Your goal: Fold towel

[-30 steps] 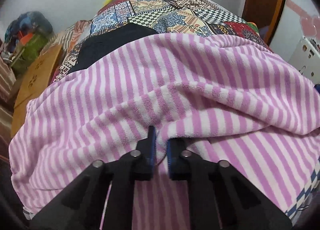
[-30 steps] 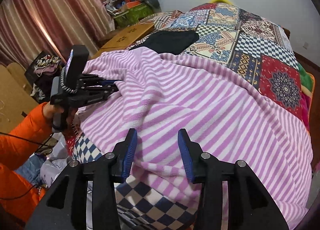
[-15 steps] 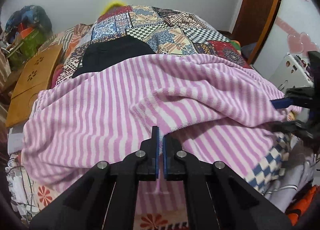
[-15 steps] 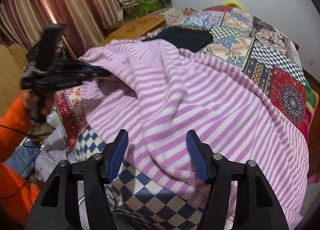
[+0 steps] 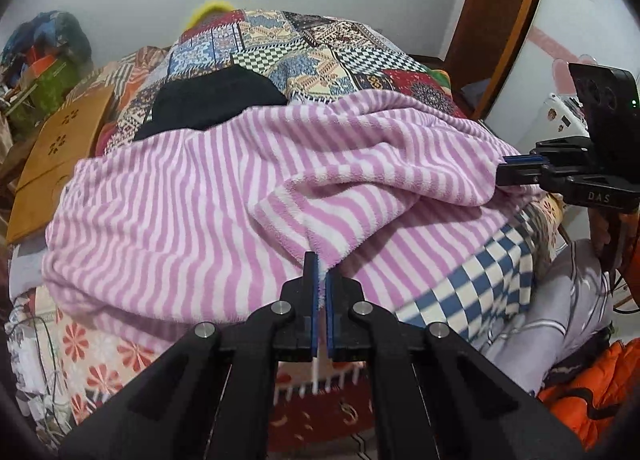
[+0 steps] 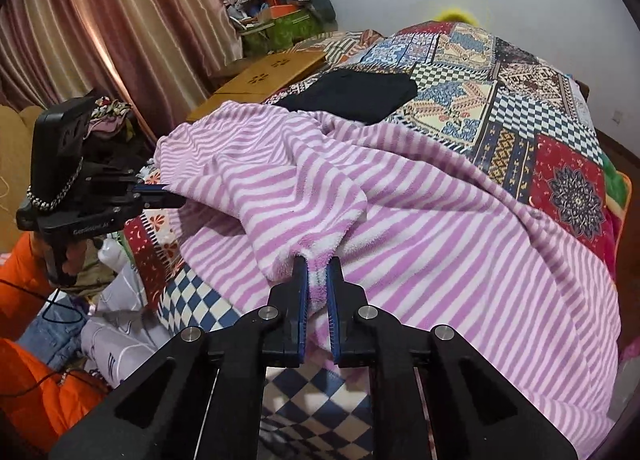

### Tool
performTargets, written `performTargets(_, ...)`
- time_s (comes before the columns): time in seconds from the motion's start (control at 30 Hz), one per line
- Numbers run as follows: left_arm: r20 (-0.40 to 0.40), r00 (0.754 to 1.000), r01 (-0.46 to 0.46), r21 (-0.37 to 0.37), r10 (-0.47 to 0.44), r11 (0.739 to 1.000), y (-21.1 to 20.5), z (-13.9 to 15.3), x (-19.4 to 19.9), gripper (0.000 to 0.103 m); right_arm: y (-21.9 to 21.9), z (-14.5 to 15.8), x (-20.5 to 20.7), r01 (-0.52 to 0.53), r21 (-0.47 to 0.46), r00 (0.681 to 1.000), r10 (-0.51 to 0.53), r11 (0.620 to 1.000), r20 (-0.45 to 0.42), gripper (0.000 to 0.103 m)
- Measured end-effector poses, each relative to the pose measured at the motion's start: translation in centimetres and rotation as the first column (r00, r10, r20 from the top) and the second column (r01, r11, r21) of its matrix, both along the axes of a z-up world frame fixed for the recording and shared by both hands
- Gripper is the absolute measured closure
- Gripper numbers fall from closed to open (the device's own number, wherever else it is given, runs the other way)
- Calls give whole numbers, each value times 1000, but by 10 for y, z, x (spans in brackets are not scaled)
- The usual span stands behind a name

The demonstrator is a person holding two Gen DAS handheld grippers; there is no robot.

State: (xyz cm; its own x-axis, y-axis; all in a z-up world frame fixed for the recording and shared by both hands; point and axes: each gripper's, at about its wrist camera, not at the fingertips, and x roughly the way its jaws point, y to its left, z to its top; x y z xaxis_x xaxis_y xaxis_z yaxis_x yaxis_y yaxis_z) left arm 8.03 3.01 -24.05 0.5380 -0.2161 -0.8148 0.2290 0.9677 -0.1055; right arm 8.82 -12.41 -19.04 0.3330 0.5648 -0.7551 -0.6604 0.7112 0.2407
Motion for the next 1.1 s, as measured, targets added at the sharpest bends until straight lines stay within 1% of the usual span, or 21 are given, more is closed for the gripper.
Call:
performTargets(0.13, -27, 1000, -17, -23, 17, 1000, 1, -8, -7, 100, -1, -4, -4, -4, -5, 1000, 4, 1000, -12, 95)
performTargets(0.23, -54, 998, -46, -36, 44, 998, 3, -16, -7, 100, -3, -11, -3, -3, 0, 998, 3, 1000, -56, 93)
performTargets(0.33, -79, 995, -70, -51, 66, 996, 6, -20, -3, 100, -5, -17, 0, 12, -2, 996, -12, 1000, -92, 93)
performTargets(0.37, -84, 994, -72, -56, 67, 996, 7, -19, -4, 97, -5, -17, -1, 15, -3, 995, -15, 1000, -99, 93)
performTargets(0.4, -84, 994, -71, -60, 66, 996, 7, -16, -5, 93, -6, -16, -2, 17, -1, 995, -17, 1000, -102, 90)
performTargets(0.43, -79, 995, -70, -60, 65, 996, 9, -13, -7, 91, -7, -15, -3, 18, 5, 994, -17, 1000, -104, 86)
performTargets(0.47, -66, 995, -72, -53, 68, 996, 9, -7, -9, 84, -9, -13, -4, 22, 12, 994, -21, 1000, -103, 84)
performTargets(0.5, -54, 996, -73, -49, 71, 996, 9, -1, -11, 78, -12, -9, -5, 27, 20, 995, -25, 999, -96, 78)
performTargets(0.53, -43, 996, -74, -48, 72, 996, 10, 4, -12, 75, -14, -7, -8, 32, 26, 996, -30, 999, -89, 74)
performTargets(0.6, -14, 997, -77, -48, 77, 996, 10, 18, -13, 68, -21, 0, -10, 52, 41, 997, -49, 998, -65, 68)
performTargets(0.67, 8, 997, -82, -52, 83, 995, 11, 31, -11, 64, -33, 9, -11, 79, 57, 996, -77, 995, -39, 67)
performTargets(0.77, 25, 995, -99, -51, 101, 994, 8, 45, 4, 61, -52, 18, -10, 134, 68, 991, -134, 989, -5, 66)
performTargets(0.83, 29, 994, -102, -65, 104, 993, 3, 52, 21, 60, -75, 24, -7, 196, 76, 980, -198, 978, 20, 65)
performTargets(0.93, 28, 995, -96, -79, 99, 992, -9, 57, 47, 60, -110, 28, -4, 288, 75, 955, -292, 955, 46, 65)
performTargets(1.0, 30, 996, -76, -82, 78, 994, -24, 59, 68, 60, -141, 30, -3, 374, 65, 923, -378, 925, 67, 65)
performTargets(1.1, 28, 999, -28, -82, 30, 996, -52, 59, 98, 60, -181, 30, -4, 484, 55, 870, -487, 873, 74, 65)
